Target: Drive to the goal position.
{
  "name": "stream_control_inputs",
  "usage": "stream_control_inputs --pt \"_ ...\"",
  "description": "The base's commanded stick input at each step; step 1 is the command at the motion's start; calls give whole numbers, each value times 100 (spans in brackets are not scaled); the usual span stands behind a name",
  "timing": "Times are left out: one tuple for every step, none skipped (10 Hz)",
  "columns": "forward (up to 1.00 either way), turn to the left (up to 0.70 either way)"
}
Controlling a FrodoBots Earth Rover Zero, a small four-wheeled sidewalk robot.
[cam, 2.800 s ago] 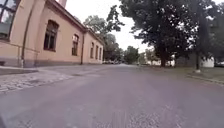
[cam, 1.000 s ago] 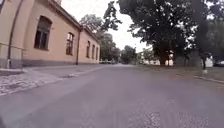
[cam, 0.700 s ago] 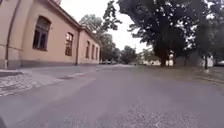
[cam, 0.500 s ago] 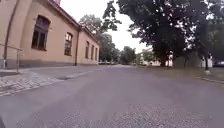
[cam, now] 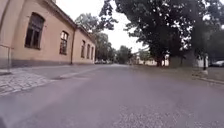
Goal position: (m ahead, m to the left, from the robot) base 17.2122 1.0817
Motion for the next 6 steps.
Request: stream_control_inputs --pt "45 0" --pt "45 0" --pt "45 0" --pt "45 0" --pt "45 0" --pt "45 0"
